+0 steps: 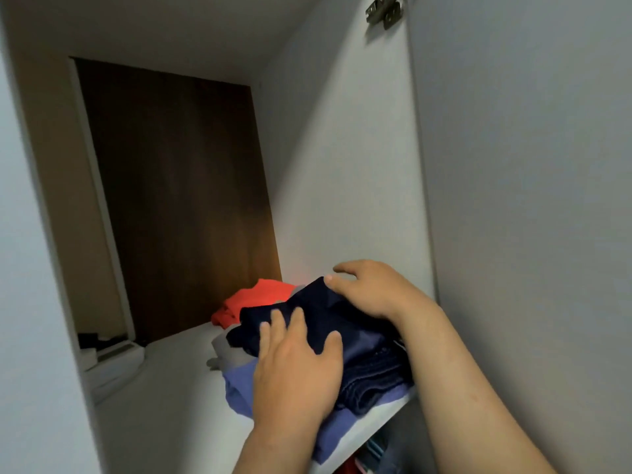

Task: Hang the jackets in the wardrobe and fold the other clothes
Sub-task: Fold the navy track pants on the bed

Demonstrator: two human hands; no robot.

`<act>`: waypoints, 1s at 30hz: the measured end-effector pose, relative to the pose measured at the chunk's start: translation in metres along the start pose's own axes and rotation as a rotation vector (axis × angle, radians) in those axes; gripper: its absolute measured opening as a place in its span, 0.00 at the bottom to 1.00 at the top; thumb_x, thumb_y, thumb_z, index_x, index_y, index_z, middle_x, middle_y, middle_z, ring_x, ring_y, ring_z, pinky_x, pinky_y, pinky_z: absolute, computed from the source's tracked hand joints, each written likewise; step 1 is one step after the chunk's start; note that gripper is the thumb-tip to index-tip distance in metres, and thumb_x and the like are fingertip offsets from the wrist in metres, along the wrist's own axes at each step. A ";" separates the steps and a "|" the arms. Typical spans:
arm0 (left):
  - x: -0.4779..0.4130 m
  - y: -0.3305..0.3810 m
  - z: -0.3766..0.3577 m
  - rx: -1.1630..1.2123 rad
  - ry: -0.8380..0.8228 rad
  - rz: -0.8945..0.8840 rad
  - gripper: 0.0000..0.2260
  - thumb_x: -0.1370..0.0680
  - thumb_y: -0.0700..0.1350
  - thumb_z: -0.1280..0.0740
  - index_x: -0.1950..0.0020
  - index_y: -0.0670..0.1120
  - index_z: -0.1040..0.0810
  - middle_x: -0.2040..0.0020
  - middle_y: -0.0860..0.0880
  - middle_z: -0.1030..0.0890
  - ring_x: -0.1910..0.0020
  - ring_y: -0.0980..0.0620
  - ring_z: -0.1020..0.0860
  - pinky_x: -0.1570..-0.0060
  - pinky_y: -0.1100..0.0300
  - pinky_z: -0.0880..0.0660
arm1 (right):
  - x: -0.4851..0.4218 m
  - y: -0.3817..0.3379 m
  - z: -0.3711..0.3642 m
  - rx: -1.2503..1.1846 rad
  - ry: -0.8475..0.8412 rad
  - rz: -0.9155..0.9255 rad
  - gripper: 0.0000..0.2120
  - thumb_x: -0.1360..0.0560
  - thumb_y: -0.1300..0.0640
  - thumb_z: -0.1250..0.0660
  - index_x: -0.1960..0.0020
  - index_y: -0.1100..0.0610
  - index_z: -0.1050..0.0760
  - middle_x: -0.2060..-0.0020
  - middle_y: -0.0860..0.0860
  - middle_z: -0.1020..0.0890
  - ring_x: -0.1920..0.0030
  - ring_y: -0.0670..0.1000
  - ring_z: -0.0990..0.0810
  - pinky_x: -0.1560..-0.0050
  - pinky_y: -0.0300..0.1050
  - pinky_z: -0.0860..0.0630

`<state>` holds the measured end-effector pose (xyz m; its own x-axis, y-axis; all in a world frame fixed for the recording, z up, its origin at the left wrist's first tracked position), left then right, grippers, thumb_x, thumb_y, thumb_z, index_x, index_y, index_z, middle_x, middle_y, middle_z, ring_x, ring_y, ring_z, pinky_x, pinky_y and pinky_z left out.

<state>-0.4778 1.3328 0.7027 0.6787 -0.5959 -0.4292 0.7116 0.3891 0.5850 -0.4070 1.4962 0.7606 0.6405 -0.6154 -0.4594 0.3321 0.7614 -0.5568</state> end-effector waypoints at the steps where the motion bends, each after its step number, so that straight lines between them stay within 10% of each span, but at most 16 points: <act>1: 0.003 -0.004 -0.011 -0.046 -0.090 0.004 0.31 0.20 0.61 0.45 0.20 0.54 0.49 0.19 0.51 0.53 0.20 0.49 0.56 0.25 0.51 0.48 | 0.011 0.001 -0.004 0.028 -0.032 -0.006 0.27 0.30 0.32 0.43 0.41 0.45 0.21 0.43 0.45 0.18 0.41 0.50 0.21 0.47 0.45 0.26; 17: 0.023 -0.017 -0.036 -0.254 -0.220 0.045 0.37 0.21 0.67 0.53 0.19 0.44 0.51 0.19 0.47 0.51 0.20 0.48 0.54 0.23 0.51 0.50 | 0.045 0.048 -0.055 0.210 -0.187 -0.128 0.24 0.23 0.35 0.45 0.32 0.44 0.28 0.31 0.43 0.27 0.30 0.50 0.30 0.35 0.49 0.33; 22: 0.033 -0.015 -0.025 -0.213 -0.122 -0.018 0.36 0.21 0.66 0.51 0.19 0.46 0.50 0.19 0.49 0.50 0.20 0.50 0.53 0.24 0.53 0.50 | 0.064 0.042 -0.034 0.108 0.100 -0.074 0.18 0.23 0.39 0.43 0.40 0.45 0.23 0.45 0.42 0.18 0.42 0.49 0.22 0.43 0.47 0.26; 30: 0.070 -0.005 0.000 -0.158 -0.012 -0.212 0.32 0.20 0.64 0.48 0.20 0.52 0.52 0.19 0.56 0.52 0.22 0.60 0.56 0.26 0.61 0.51 | 0.143 0.064 -0.035 -0.095 0.487 -0.049 0.21 0.19 0.49 0.42 0.27 0.49 0.30 0.27 0.41 0.32 0.25 0.40 0.40 0.30 0.32 0.45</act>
<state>-0.4340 1.2888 0.6699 0.5095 -0.6836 -0.5225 0.8581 0.3588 0.3674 -0.3188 1.4495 0.6349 0.2206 -0.6907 -0.6887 0.2745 0.7215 -0.6356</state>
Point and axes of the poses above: each hand's wrist, its own x-axis away from the middle knuckle, its own z-axis out of the back of the hand, y = z × x, the point moved 10 cm from there along -x, towards the middle knuckle
